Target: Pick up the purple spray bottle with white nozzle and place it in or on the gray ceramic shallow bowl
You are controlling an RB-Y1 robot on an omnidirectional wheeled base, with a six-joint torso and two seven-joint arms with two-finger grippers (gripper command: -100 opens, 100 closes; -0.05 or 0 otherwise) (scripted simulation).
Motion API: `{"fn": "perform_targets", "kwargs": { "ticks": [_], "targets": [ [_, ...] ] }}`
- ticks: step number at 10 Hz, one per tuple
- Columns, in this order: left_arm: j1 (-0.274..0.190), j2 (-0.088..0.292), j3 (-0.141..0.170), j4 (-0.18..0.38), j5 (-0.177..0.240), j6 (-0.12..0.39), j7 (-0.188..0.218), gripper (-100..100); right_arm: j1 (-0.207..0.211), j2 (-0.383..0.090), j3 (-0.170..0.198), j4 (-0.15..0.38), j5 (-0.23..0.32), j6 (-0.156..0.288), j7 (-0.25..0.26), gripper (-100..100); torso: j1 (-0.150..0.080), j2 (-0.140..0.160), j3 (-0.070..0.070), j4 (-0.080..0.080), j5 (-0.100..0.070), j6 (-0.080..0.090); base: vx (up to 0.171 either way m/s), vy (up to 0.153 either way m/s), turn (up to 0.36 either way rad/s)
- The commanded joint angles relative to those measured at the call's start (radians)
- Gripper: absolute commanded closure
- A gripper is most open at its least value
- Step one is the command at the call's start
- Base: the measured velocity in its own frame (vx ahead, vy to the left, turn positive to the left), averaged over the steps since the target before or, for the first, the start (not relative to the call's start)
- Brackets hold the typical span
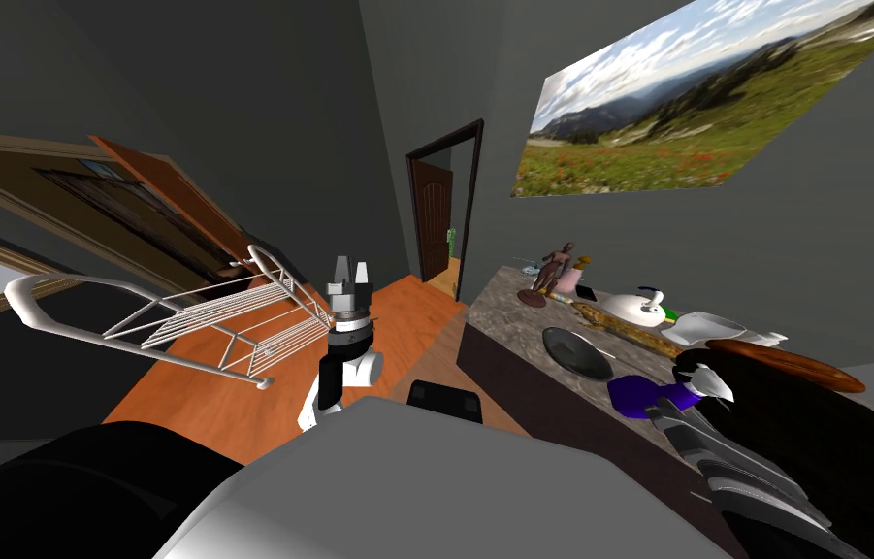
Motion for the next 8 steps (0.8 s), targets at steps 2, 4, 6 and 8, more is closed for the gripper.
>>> {"fn": "perform_targets", "kwargs": {
  "ticks": [2, 4, 6, 8],
  "targets": [
    [0.0, 0.0, 0.0, 0.0, 0.0, 0.0, 0.0, 0, 0.039, 0.001, -0.005, -0.05, 0.01, 0.021, -0.023, 100, 0.0, -0.001, 0.0, 0.0, 0.0, 0.0, -0.075, 0.135, -0.009],
    [0.0, 0.0, 0.0, 0.0, 0.0, 0.0, 0.0, 0, 0.074, -0.005, -0.015, -0.096, 0.012, 0.044, -0.038, 100, -0.002, -0.005, -0.002, -0.001, 0.0, 0.0, -0.028, 0.123, -0.015],
    [0.0, 0.0, 0.0, 0.0, 0.0, 0.0, 0.0, 0, 0.099, -0.018, -0.028, -0.131, 0.002, 0.068, -0.044, 100, -0.002, -0.009, -0.005, -0.002, 0.0, -0.001, 0.023, 0.117, -0.013],
    [0.0, 0.0, 0.0, 0.0, 0.0, 0.0, 0.0, 0, 0.126, -0.037, -0.044, -0.164, -0.017, 0.095, -0.045, 100, -0.004, -0.014, -0.008, -0.003, 0.0, -0.002, 0.072, 0.09, 0.004]
  ]
}}
